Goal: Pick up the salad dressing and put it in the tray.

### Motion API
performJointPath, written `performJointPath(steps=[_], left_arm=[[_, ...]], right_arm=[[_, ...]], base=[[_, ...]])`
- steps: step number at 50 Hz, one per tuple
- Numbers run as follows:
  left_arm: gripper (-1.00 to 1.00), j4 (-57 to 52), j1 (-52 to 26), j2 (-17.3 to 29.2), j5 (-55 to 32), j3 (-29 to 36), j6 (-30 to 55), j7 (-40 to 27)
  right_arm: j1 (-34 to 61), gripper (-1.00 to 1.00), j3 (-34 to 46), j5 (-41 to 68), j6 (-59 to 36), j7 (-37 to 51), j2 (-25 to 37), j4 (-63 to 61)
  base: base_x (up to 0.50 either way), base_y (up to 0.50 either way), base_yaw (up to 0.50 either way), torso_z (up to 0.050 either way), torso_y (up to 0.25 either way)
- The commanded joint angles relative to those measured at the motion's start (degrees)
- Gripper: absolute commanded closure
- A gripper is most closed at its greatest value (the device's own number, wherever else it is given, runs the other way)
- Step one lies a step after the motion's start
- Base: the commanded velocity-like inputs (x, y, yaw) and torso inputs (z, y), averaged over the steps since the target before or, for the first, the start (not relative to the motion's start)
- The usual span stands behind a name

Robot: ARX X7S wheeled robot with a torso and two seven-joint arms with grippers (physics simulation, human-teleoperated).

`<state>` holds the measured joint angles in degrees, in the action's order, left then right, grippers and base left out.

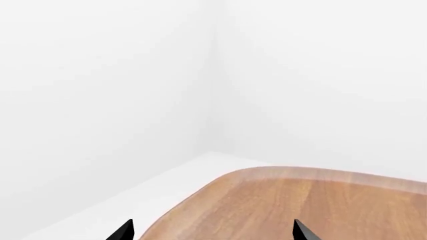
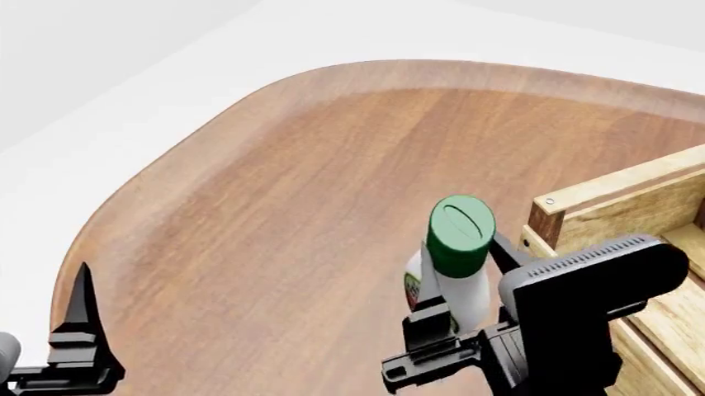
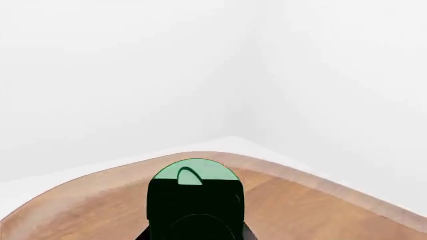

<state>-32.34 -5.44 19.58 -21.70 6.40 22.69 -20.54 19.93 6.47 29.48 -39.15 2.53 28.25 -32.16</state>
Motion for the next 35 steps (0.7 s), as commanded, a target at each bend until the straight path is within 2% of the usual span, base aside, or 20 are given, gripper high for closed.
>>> performJointPath(steps=[1, 15, 21, 35], left_arm=[[-1.00, -0.3, -0.1, 0.3, -0.5, -0.2, 0.1, -0.2], [-1.00, -0.5, -0.3, 0.7, -0.7, -0.2, 0.1, -0.5], [-1.00, -0.4, -0.3, 0.7, -0.5, 0.0, -0.1, -0.6], [-1.00, 0.2, 0.0, 0.7, -0.4, 0.3, -0.7, -0.7]], right_arm=[[5.4, 1.00, -4.5, 1.2, -4.9, 2.8, 1.2, -0.7], [10.8, 1.00, -12.4, 3.0, -10.2, 7.1, 4.3, 0.3], [11.1, 1.00, -11.8, -1.8, -7.1, 8.4, 5.7, 4.6], [12.4, 1.00, -13.2, -5.7, -4.2, 10.4, 6.1, 14.1]], base=[[0.00, 0.00, 0.00, 0.000, 0.000], [0.00, 0.00, 0.00, 0.000, 0.001], [0.00, 0.00, 0.00, 0.000, 0.000], [0.00, 0.00, 0.00, 0.000, 0.000]])
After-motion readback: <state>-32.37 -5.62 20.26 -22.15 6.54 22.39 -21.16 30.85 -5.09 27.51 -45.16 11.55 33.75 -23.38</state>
